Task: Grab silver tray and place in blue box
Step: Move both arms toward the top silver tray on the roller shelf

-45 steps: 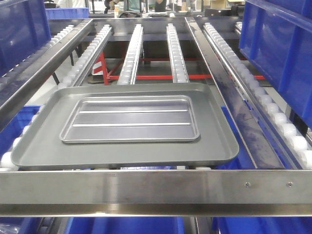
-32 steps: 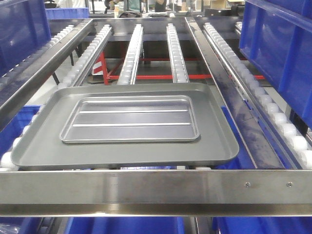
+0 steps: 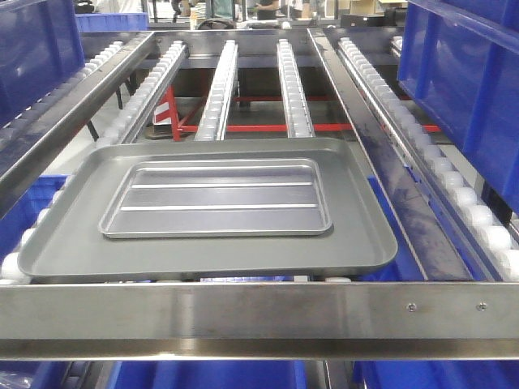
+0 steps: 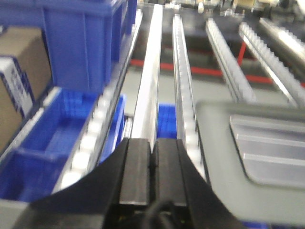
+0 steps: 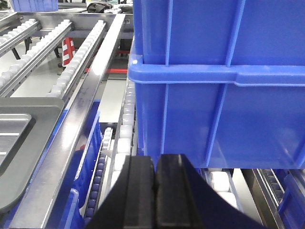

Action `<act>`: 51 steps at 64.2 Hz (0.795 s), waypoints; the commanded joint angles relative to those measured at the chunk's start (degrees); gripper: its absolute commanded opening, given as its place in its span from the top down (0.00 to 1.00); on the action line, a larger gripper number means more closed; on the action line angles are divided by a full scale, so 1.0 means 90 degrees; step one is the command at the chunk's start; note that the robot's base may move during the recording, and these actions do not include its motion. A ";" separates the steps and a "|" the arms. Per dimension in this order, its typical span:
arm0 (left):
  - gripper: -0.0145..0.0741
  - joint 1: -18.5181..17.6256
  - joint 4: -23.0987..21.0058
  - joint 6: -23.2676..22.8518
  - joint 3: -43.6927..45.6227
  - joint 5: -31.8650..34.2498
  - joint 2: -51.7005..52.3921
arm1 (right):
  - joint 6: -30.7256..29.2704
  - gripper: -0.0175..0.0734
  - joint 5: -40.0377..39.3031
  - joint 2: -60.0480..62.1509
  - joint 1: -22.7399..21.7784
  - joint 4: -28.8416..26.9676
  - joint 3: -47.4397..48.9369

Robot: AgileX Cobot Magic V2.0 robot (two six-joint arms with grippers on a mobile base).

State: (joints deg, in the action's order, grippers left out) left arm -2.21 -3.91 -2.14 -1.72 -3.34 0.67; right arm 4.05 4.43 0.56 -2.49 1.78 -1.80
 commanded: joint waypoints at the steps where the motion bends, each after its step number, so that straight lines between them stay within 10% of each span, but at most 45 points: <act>1: 0.95 0.0016 -0.0114 0.0004 0.0025 0.1120 0.0120 | -0.0043 0.75 -0.0645 0.0133 0.0016 0.0007 -0.0013; 11: 0.95 0.0016 -0.0660 0.0004 0.0436 0.1677 0.0047 | 0.0094 0.75 -0.1273 0.0133 0.0016 0.0007 0.0229; 28: 0.95 0.0002 0.0036 0.0004 0.3278 -0.0912 -0.1302 | 0.0111 0.74 -0.0405 -0.1034 0.0264 0.0007 0.2350; 37: 0.93 -0.0011 -0.0273 0.0004 0.4196 -0.1370 -0.2459 | 0.0111 0.72 -0.0399 -0.2268 0.1014 0.0007 0.3176; 51: 0.65 -0.0985 -0.0340 0.0379 0.4614 -0.1574 -0.3935 | 0.0094 0.42 -0.0417 -0.3997 0.2767 0.0007 0.3942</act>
State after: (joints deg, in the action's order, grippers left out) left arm -7.77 -6.07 0.30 36.87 -21.57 -31.18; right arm 5.05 5.00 -30.03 18.20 1.78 30.31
